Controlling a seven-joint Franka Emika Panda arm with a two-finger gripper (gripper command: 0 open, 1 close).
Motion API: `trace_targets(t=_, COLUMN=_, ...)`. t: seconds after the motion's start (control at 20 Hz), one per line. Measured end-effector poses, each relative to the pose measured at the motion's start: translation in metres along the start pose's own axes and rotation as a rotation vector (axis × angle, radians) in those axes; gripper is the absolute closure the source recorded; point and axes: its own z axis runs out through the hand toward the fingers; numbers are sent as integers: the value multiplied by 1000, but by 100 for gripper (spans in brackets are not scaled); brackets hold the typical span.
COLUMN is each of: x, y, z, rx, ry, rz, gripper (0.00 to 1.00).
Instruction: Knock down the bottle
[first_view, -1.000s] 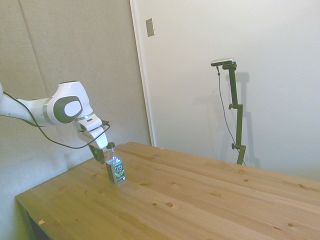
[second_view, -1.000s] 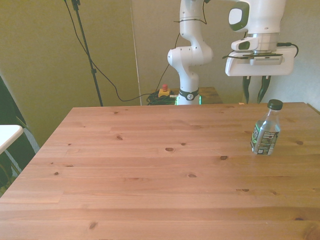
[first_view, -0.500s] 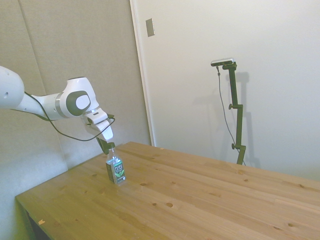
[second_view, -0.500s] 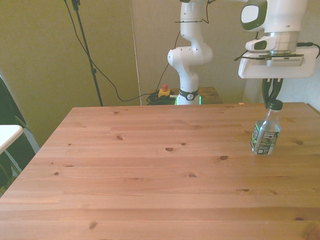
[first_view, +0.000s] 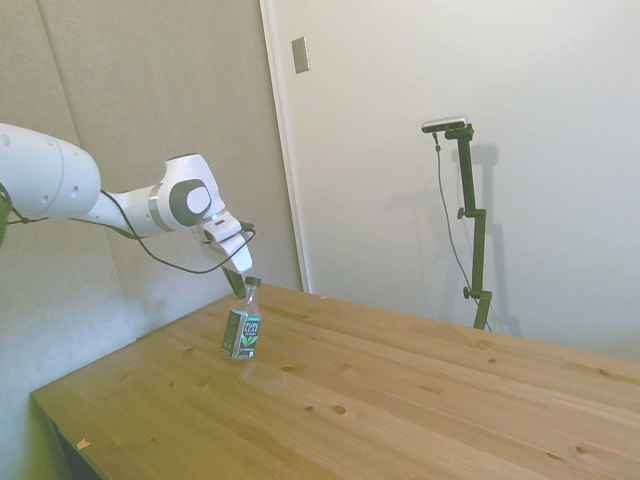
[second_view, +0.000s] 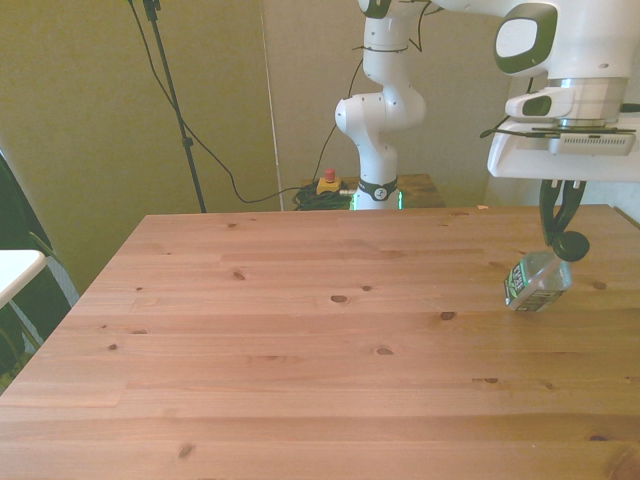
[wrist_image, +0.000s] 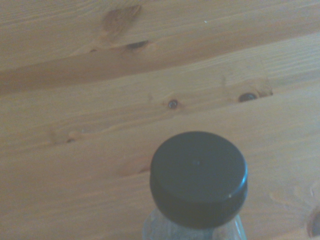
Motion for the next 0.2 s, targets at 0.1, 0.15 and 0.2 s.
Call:
trace_targets(t=0.1, x=7, y=-10, z=6, rx=29, ry=19, rz=5, gripper=100)
trace_targets(t=0.15, x=13, y=-13, z=7, rx=43, ry=27, rz=10, gripper=100)
trace_targets(t=0.2, x=19, y=-16, z=7, rx=58, ry=41, rz=14, gripper=100)
